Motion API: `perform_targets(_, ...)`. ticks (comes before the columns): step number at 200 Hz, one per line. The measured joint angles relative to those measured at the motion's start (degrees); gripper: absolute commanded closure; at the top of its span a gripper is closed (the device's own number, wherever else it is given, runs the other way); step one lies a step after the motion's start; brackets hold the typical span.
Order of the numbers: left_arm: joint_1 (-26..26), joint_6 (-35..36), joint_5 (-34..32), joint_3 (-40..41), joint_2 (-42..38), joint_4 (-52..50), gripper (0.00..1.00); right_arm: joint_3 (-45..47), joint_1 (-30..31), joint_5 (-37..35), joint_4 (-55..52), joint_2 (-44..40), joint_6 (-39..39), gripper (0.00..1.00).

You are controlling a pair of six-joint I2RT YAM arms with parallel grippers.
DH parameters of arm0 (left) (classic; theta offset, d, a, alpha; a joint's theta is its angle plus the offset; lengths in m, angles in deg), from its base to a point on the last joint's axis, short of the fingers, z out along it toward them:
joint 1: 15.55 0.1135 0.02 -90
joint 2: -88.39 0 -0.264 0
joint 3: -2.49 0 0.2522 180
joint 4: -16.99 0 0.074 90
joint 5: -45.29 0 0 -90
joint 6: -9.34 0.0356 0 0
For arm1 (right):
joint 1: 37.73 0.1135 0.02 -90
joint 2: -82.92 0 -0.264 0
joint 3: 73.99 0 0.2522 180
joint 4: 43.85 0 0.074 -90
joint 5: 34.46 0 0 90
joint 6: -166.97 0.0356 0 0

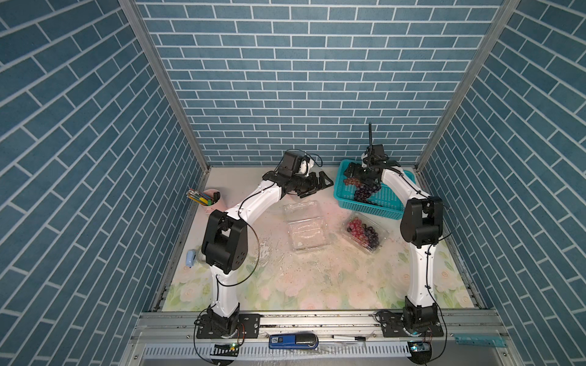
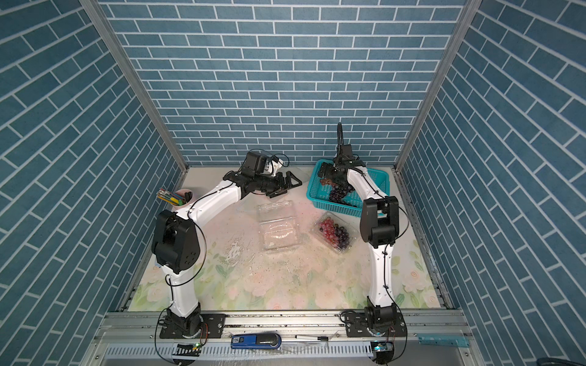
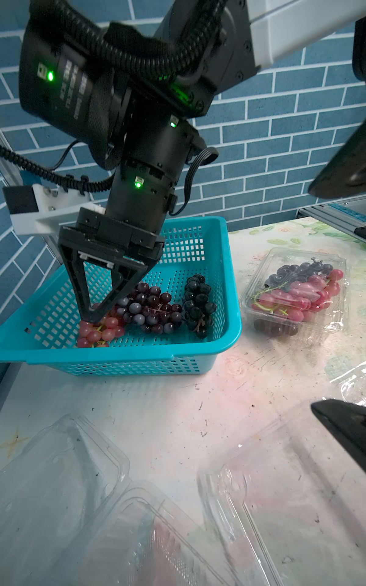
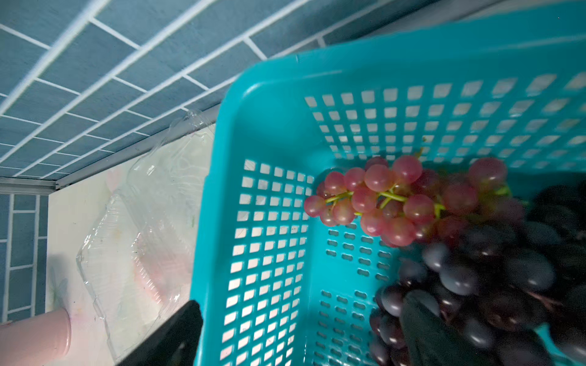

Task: Pack grapes into containers
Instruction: Adjust the grape in the basket.

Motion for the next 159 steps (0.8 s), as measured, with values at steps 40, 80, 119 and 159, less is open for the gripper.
perform_targets(40,0.02,-0.02,0.83,-2.8,2.21,-0.5,0.0,-1.97,-0.07,0.98,-2.12,3.02,0.35,0.01)
perform_targets(80,0.13,-0.02,1.62,-3.67,3.58,-0.55,0.0,-0.22,-0.66,-1.88,-3.19,2.4,-0.2,0.01)
perform_targets(119,0.22,-0.42,2.01,-3.85,4.72,-0.52,0.01,6.62,-2.8,-4.13,-2.99,-1.27,-0.74,0.01)
perform_targets(159,0.33,-0.94,2.45,-3.85,4.76,-0.24,0.0,12.72,-5.25,-6.19,-2.82,-6.36,-1.57,0.01)
